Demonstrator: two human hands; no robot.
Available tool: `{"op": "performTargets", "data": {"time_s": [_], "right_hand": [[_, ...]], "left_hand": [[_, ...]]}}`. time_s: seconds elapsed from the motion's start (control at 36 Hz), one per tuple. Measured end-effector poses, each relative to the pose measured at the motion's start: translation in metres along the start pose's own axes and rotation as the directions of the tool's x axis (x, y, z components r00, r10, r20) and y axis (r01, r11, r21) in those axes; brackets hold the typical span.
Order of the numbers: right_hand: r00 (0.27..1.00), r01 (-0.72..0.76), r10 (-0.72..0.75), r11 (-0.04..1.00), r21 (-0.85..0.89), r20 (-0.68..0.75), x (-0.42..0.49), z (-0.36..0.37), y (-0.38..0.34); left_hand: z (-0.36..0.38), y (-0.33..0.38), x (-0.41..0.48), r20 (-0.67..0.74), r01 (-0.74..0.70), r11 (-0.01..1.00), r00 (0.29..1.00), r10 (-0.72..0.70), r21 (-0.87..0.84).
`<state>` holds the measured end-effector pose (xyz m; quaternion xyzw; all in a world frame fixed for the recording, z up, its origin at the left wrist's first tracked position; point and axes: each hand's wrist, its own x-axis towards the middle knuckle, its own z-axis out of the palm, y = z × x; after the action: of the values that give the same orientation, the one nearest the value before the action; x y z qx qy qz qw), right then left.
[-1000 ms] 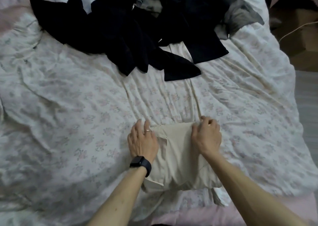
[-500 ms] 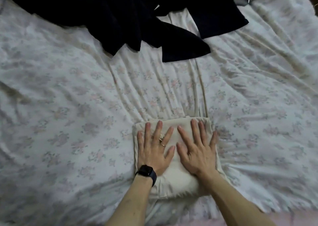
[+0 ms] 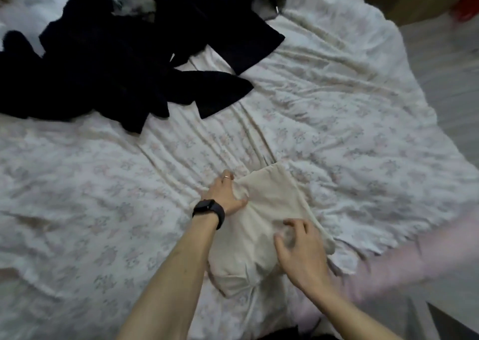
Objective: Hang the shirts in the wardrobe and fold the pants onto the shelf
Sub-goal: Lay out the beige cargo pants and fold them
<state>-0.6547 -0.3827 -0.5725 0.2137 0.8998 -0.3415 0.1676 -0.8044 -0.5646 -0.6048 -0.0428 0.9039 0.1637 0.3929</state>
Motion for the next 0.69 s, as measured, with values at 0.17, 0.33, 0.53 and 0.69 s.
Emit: {"op": "performTargets", "data": {"time_s": [0.17,0.33,0.53,0.69], "right_hand": [[0.717,-0.697,0.624,0.649,0.305,0.310,-0.009,0.004,0.035],[0.605,-0.784,0.667,0.400,0.476,0.435,0.002,0.021,0.042],[0.783,-0.613,0.601,0.705,0.358,0.157,0.014,-0.014,0.022],[0.963,-0.245,0.268,0.914,0.323,-0.027,0.102,-0.058,-0.033]], "left_hand": [[-0.015,0.008,0.026,0.139,0.023,0.993,0.990,-0.039,0.119],[-0.012,0.008,0.031,0.180,0.072,0.994,0.980,-0.087,0.087],[-0.025,-0.013,0.013,0.259,0.196,0.960,0.956,-0.141,-0.202],[-0.032,-0.038,-0.006,0.194,0.270,0.654,0.963,-0.189,-0.707]]}}
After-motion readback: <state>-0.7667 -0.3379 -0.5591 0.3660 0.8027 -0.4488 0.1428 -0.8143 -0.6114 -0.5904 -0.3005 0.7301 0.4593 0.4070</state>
